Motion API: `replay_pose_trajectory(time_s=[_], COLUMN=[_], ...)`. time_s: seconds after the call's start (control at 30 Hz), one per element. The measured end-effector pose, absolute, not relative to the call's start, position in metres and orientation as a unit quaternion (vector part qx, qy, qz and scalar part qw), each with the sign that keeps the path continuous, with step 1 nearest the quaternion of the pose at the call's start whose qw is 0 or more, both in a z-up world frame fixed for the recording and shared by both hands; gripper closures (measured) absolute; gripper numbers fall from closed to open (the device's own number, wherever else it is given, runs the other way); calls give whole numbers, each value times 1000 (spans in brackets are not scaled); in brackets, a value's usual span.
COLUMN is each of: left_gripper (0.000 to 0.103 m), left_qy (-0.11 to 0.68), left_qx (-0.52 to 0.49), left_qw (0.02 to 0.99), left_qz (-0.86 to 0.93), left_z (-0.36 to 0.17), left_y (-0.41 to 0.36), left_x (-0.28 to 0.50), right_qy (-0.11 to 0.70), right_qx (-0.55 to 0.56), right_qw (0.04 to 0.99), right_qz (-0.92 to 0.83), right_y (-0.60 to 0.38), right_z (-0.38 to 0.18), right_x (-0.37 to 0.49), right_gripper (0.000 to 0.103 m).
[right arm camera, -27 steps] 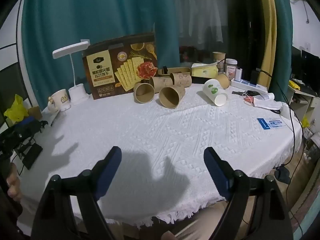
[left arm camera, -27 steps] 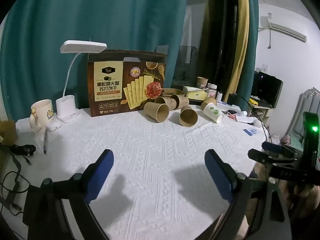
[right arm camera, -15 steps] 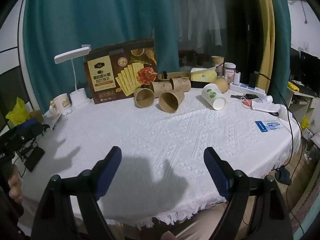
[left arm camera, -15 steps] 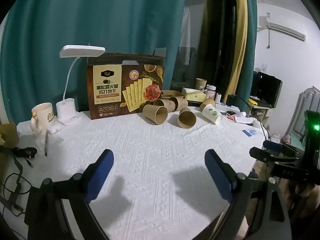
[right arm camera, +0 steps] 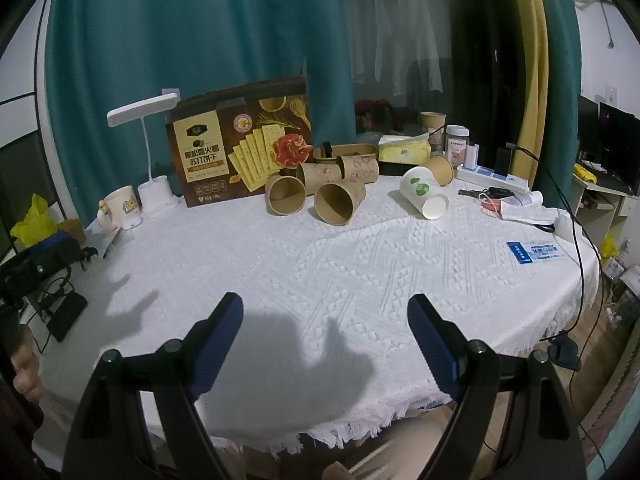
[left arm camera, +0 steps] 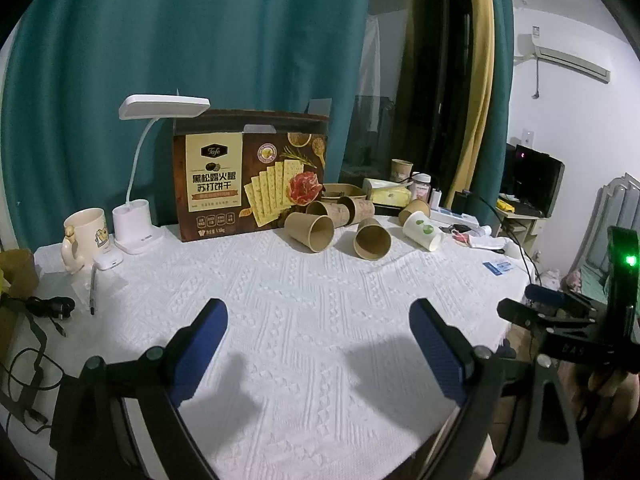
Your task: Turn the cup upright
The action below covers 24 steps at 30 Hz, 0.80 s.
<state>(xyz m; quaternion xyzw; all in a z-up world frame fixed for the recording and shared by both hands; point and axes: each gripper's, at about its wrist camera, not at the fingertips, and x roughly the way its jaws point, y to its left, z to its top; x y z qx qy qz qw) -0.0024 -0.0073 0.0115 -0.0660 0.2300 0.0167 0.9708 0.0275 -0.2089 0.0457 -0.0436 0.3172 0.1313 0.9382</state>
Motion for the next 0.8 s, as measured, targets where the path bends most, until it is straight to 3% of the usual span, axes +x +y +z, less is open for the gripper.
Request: replay_pose_trajectory(time_s=[0.8], left_gripper=[11], left_qy=[227], left_qx=[-66], left_qw=[972], left_qz=[16], left_z=[11], left_y=[-8], left_x=[-2], right_qy=[314], right_qx=[-54], right_qw=[940], right_qz=[125], right_y=[-204], right_z=[46], right_x=[27], right_gripper=[21])
